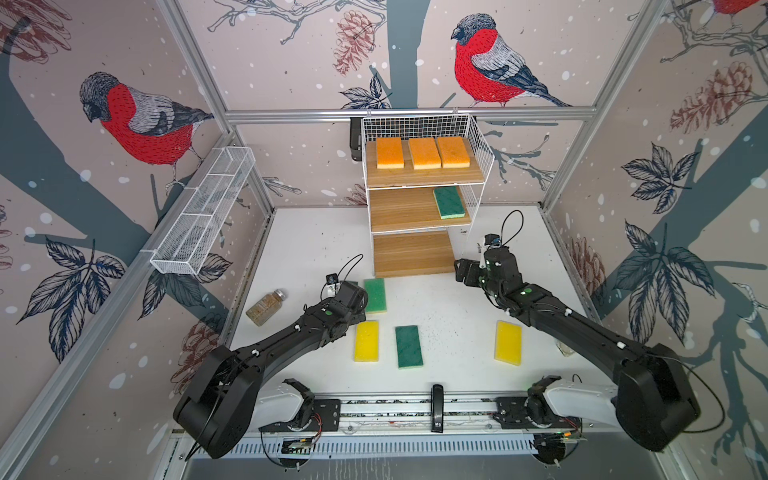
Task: Place and organize the cleaning sponges onto the shelf
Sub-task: 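Withdraw the right gripper while the left gripper lowers over the dark green pad, then close the left gripper on the dark green pad's near end and lift it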
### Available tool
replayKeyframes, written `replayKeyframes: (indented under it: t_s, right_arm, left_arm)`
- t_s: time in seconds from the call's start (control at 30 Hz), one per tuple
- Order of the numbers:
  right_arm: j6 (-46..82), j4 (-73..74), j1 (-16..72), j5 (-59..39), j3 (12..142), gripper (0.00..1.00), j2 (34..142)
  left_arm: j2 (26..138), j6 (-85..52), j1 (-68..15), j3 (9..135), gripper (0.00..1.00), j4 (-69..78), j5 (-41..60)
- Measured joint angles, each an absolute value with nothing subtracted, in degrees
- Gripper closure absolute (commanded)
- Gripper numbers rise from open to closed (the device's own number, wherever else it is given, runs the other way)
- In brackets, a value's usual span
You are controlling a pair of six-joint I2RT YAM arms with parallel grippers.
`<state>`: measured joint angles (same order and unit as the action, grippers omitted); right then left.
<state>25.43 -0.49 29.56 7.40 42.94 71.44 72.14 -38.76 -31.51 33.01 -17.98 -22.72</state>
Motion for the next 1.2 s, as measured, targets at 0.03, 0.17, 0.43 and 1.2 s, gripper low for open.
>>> replayKeyframes:
  t_s: [0.03, 0.17, 0.43, 1.2]
  right_arm:
    - [25.43, -0.45, 29.41, 7.22, 42.78, 0.13, 71.44]
    - [25.43, -0.47, 28.64, 6.85, 42.11, 0.12, 71.48]
    - [25.56, -0.36, 27.68, 5.3, 41.58, 0.12, 71.5]
    - [25.69, 0.6, 25.82, 3.9, 39.33, 0.11, 71.18]
  left_arm:
    - [72.51, -38.5, -31.14, 32.95, 0.03, -17.56, -22.52]
    - [73.45, -36.34, -30.24, 32.8, 0.03, -15.62, -21.41]
    - [75.16, -32.42, -28.47, 32.88, 0.03, -13.93, -19.44]
    - [82.98, -28.73, -27.07, 35.55, 0.09, -11.49, -14.39]
